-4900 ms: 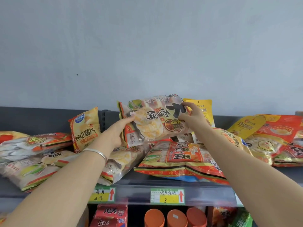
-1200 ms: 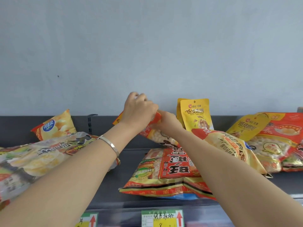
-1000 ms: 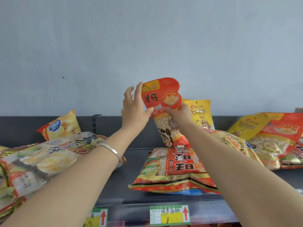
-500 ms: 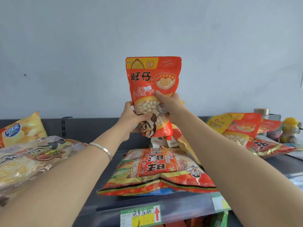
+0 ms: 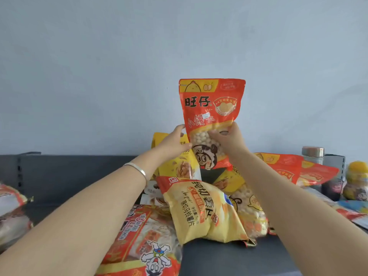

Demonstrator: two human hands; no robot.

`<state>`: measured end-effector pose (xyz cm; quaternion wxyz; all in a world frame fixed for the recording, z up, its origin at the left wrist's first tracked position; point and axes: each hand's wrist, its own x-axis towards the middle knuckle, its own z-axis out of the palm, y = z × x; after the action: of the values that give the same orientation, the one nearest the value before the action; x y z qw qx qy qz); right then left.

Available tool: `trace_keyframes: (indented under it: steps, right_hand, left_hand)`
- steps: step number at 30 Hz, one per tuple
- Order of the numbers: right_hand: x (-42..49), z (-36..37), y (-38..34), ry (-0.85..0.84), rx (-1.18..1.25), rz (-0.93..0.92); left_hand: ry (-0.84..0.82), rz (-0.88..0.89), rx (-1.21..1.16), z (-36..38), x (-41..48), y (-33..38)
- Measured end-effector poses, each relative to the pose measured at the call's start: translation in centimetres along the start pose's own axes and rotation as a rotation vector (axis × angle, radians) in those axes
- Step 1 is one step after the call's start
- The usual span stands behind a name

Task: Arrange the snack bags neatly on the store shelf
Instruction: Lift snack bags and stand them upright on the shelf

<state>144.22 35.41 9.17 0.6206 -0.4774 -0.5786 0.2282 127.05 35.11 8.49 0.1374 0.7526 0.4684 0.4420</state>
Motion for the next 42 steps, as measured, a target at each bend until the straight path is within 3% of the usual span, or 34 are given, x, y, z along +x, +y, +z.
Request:
trace_keyframes:
  steps: [4, 6, 10, 15, 22, 27, 30, 34, 42]
  right_hand:
    - [2.4, -0.7, 4.3, 0.003, -0.241, 0.032]
    - [2.9, 0.2, 5.8, -0.001, -0.341, 0.044]
    - [3.9, 2.4, 6.7, 0.041, -0.347, 0.053]
    - [4.4, 2.4, 7.3, 0.106, -0.214, 0.061]
    - [2.0, 4.3, 7.6, -0.084, -0.102, 0.070]
    - [1.0, 8.1, 6.7, -0.199, 0.145, 0.241]
    - [0.8, 8.7, 7.0, -0.230, 0.100, 0.234]
    - [1.2, 7.0, 7.4, -0.146, 0.022, 0.196]
    - [1.0, 6.4, 10.2, -0.276, 0.074, 0.413]
  left_hand:
    - [-0.076, 0.067, 0.742, 0.9, 0.5, -3.8]
    - [-0.160, 0.055, 0.914, 1.6, 0.3, -5.0]
    - [-0.325, 0.005, 1.000, 2.2, 0.8, -5.7]
    - [-0.361, 0.018, 1.144, 2.0, 1.4, -7.2]
    - [-0.344, 0.096, 1.240, -1.1, 0.9, -8.2]
    - [-0.290, 0.012, 1.265, -4.7, -1.1, -9.9]
    - [-0.313, 0.015, 1.201, -5.7, -2.0, -10.9]
    - [-0.320, 0.167, 1.180, -3.9, -2.1, -10.5]
    - [-0.416, 0.161, 1.395, -2.5, -2.5, -11.6]
